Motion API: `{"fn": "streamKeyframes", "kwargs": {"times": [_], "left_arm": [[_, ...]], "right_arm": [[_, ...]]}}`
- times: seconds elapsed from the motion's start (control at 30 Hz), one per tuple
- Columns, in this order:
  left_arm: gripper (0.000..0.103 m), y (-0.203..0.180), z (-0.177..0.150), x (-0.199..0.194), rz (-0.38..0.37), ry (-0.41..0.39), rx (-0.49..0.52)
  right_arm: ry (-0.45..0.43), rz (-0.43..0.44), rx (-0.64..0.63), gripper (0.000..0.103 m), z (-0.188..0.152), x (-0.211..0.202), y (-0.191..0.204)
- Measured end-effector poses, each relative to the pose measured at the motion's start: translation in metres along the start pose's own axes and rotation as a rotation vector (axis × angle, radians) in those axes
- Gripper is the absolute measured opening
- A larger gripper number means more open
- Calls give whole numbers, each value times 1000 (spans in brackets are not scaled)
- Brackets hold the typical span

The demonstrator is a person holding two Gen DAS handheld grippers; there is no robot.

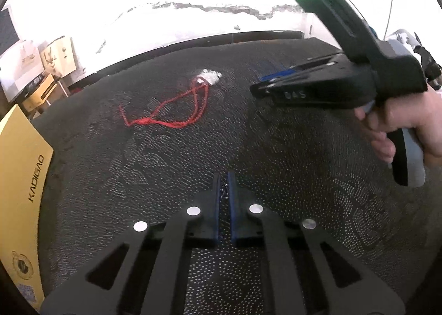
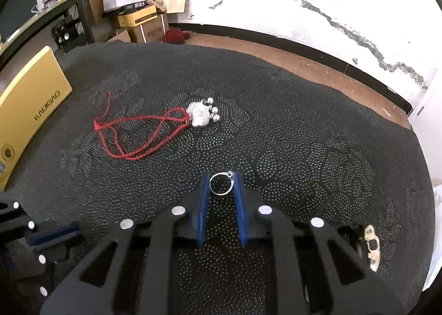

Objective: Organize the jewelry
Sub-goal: 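Grasp the small silver earring with the left tool while the right tool grasps the silver ring, then carry the earring and ring in both tools over the white box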

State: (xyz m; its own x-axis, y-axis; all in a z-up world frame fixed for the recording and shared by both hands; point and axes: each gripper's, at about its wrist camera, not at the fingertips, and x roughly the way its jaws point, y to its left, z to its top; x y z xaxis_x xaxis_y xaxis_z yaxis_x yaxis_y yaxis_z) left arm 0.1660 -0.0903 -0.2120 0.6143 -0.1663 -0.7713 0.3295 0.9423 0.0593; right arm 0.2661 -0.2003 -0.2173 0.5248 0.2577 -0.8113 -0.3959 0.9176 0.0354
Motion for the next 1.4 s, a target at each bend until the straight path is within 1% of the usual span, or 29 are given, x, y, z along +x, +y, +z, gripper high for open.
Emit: {"fn": "streamKeyframes", "kwargs": {"times": [0.03,0.07,0.13,0.3,0.5,0.63,0.73,0.87,1.03,1.17,1.3,1.4], "left_arm": [[5,2,2,-3,0,-5,-5],[5,5,4,-7,-1,-7,-10],[5,9,7,-12,-2,-10,-21],[5,23,14,-27,12,-28,-55],[5,40,19,-50,13,-30,-99],[5,58,23,-71,19,-25,-129],[5,73,25,-87,36,-33,-152],[5,102,24,-116,70,-44,-189],[5,150,14,-151,107,-32,-243],[5,190,1,-187,172,-42,-273],[5,228,-17,-220,220,-41,-307],[5,257,-32,-243,257,-34,-325]], "right_arm": [[-7,7,1,16,3,-6,1],[-7,11,5,2,7,-10,2],[-7,17,4,2,13,-20,6],[-40,23,-9,2,23,-41,14],[-56,64,-7,2,33,-70,25],[-79,80,-32,2,44,-97,44],[-94,99,-50,2,56,-113,65],[-117,124,-100,2,70,-134,106],[-137,192,-162,2,83,-158,171],[-139,234,-219,2,96,-174,224],[-136,290,-275,2,111,-189,284],[-133,322,-298,2,121,-195,319]]}}
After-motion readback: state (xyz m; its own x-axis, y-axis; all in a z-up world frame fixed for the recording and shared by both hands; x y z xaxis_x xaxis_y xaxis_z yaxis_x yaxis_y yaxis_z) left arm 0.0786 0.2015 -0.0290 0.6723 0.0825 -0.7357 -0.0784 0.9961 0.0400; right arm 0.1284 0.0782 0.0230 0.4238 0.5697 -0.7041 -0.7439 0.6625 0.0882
